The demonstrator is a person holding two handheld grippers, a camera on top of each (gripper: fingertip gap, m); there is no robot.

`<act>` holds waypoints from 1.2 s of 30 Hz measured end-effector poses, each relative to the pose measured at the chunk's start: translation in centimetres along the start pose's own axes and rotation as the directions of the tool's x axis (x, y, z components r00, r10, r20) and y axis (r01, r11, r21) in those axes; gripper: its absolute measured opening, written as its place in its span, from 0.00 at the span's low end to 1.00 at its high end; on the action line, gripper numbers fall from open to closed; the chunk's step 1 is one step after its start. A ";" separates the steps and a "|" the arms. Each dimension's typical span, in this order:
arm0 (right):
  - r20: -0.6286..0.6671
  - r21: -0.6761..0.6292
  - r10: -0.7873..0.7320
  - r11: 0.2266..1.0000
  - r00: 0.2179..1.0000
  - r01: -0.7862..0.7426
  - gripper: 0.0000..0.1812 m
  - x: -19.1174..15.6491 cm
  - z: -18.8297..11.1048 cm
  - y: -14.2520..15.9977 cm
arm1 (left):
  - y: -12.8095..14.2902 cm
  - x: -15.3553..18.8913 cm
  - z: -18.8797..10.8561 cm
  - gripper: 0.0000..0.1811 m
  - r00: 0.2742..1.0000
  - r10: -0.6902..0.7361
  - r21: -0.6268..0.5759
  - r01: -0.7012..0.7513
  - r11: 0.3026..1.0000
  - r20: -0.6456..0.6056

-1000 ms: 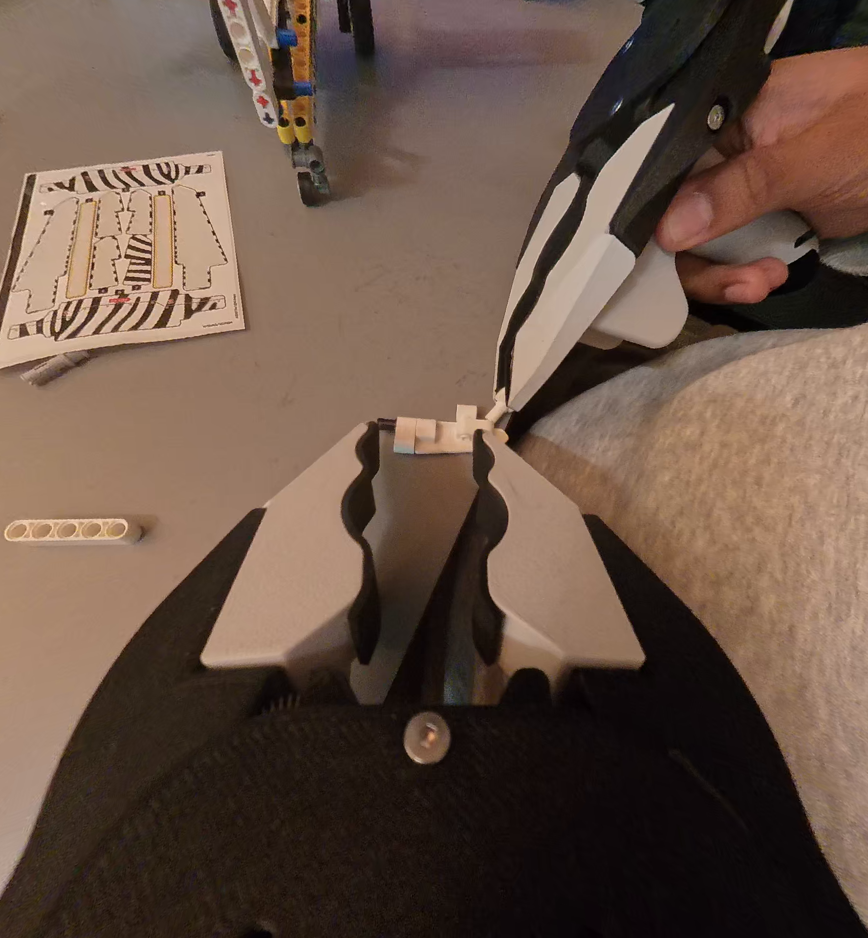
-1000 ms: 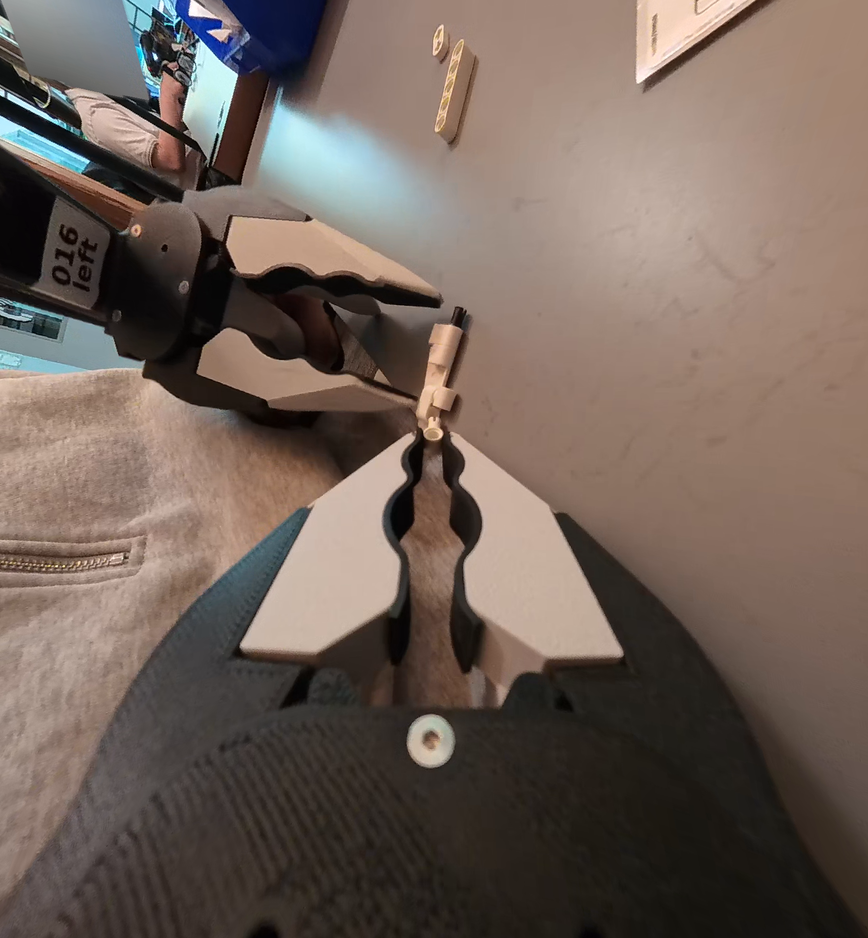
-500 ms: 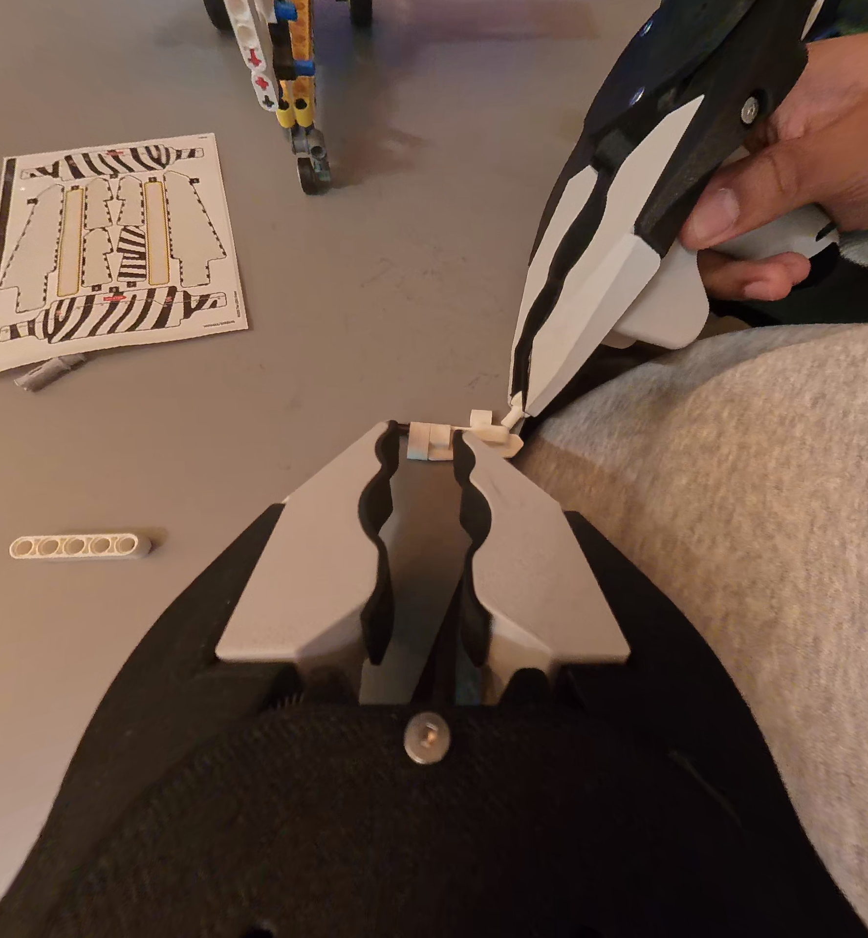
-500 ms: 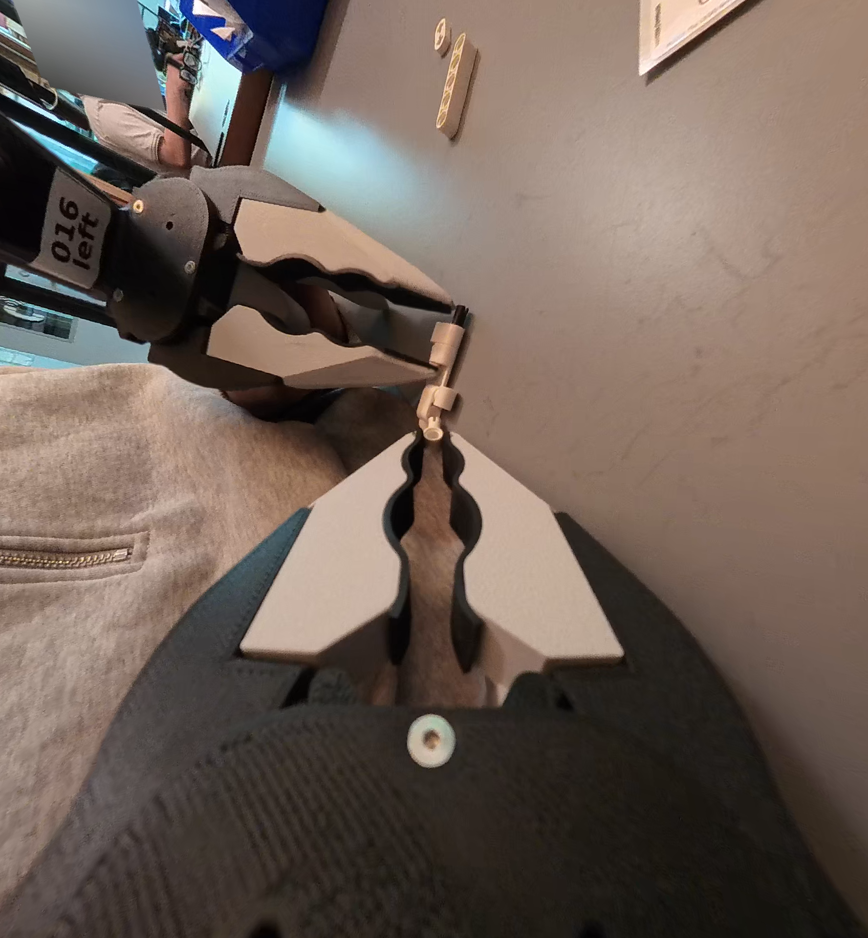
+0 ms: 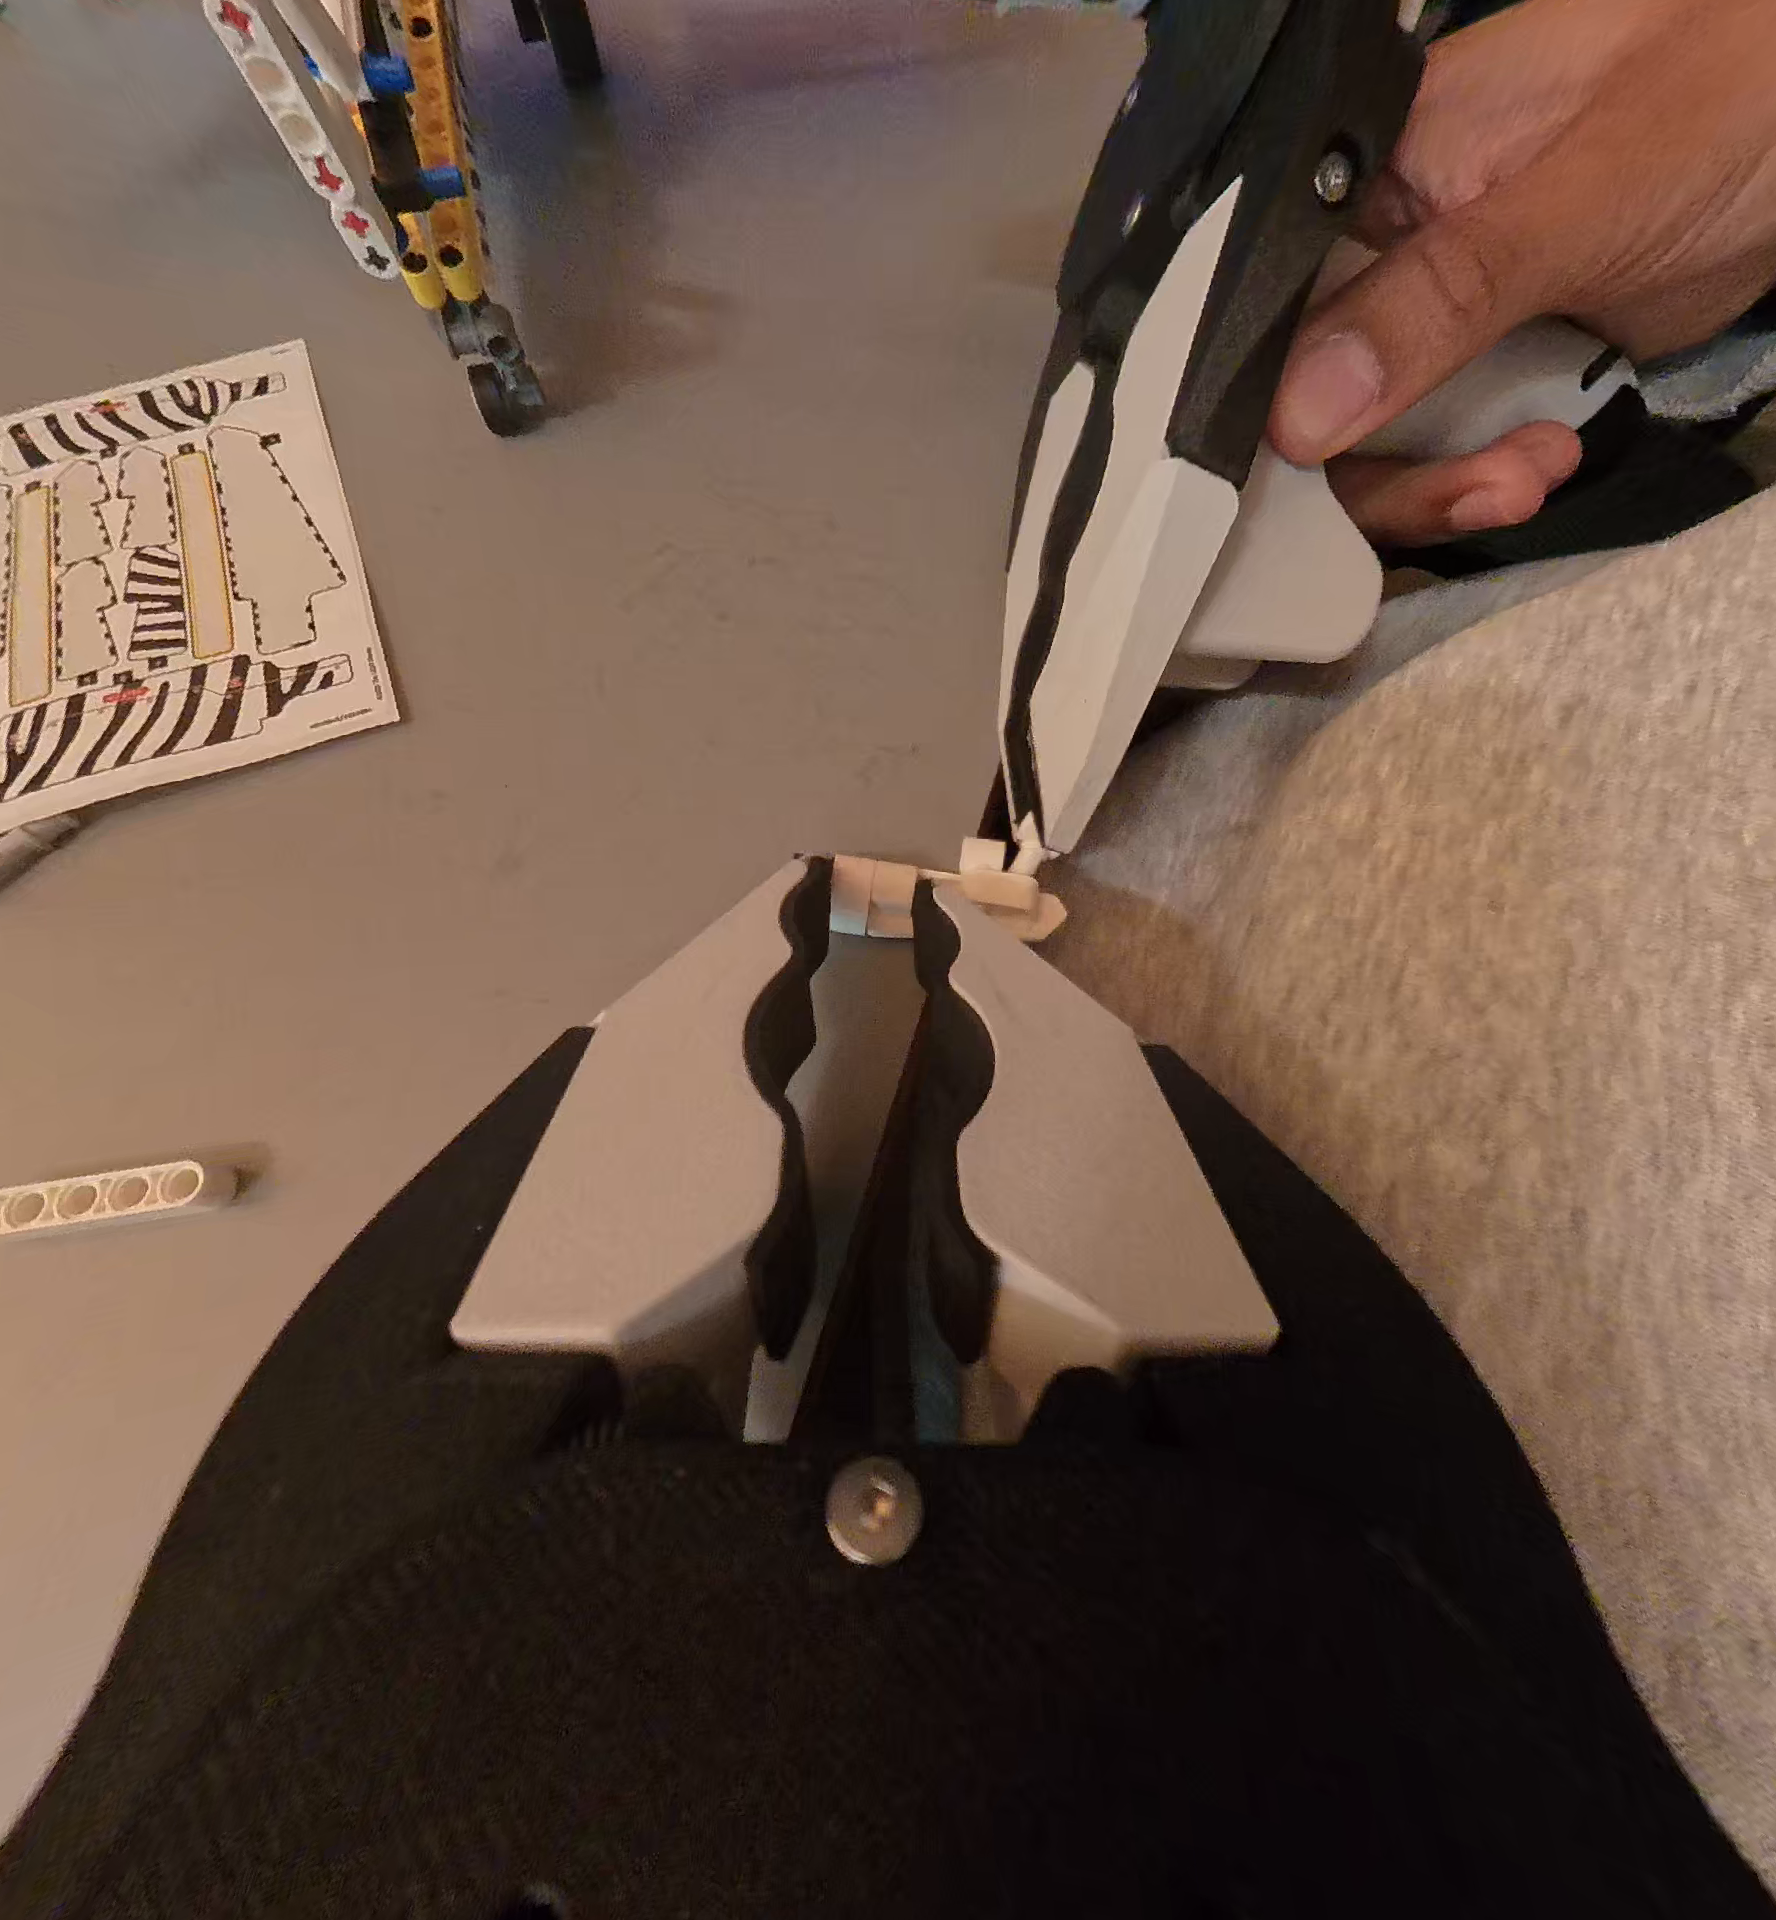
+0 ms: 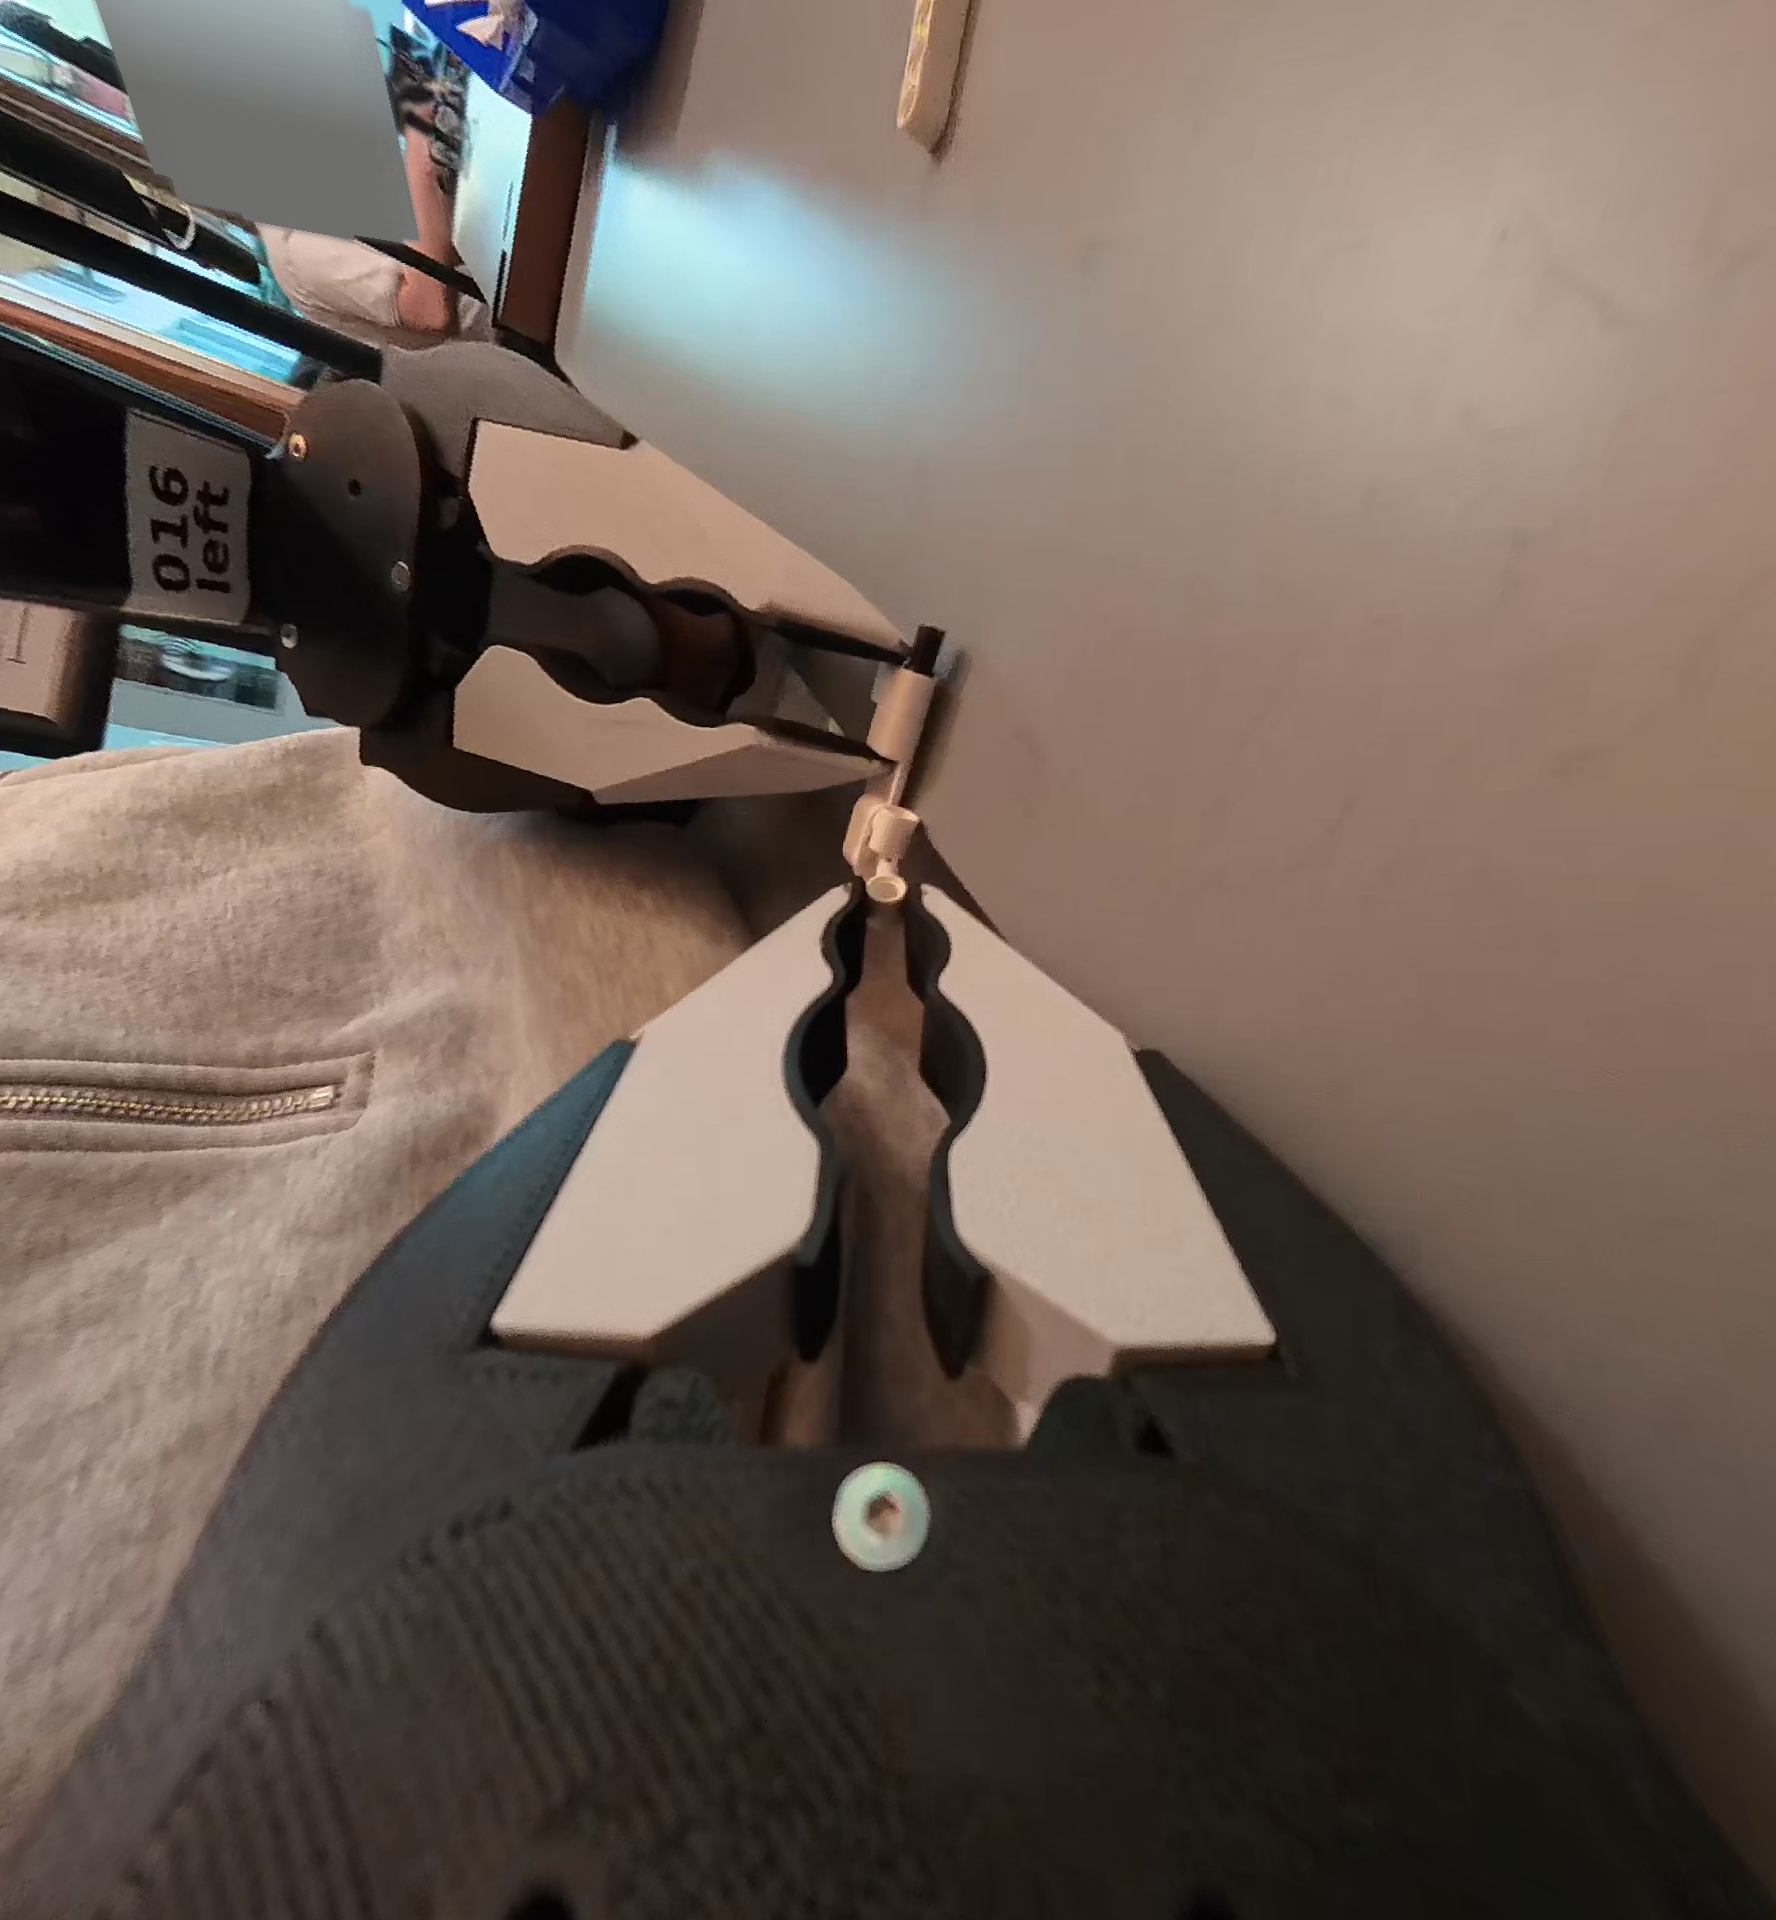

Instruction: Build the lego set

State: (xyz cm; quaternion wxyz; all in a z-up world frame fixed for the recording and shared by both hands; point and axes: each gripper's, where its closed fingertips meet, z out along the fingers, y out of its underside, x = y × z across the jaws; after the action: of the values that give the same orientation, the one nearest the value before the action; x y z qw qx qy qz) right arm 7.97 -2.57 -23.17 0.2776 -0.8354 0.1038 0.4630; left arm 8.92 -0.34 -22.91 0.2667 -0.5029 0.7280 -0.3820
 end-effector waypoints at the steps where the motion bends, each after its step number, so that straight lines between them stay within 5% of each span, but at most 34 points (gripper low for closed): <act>1: 0.014 0.003 0.008 1.000 1.000 -0.008 0.03 -0.1 0.0 0.0 | 0.0 0.0 0.0 0.08 1.000 0.003 0.003 -0.003 1.000 -0.001; 27: 0.029 -0.010 -0.064 0.998 0.998 0.064 0.03 -0.6 0.6 -0.2 | -0.1 0.0 -0.2 0.08 1.000 -0.010 0.020 0.010 1.000 0.003; 32: 0.012 0.084 -0.156 0.984 0.988 0.154 0.03 -1.7 -0.8 -2.7 | -2.1 -1.7 -1.6 0.08 0.997 -0.070 0.154 0.062 0.986 0.043; 36: -0.138 0.082 -0.273 0.955 0.952 0.286 0.03 0.0 -1.3 -4.8 | -2.6 -3.9 -2.8 0.08 0.983 -0.176 0.209 0.164 0.964 0.043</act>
State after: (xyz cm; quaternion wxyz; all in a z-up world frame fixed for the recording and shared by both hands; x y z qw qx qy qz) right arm 11.00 0.67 -20.80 0.3752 -0.8538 0.0250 0.3600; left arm 9.51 3.60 -19.18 0.3054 -0.5450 0.6305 -0.4606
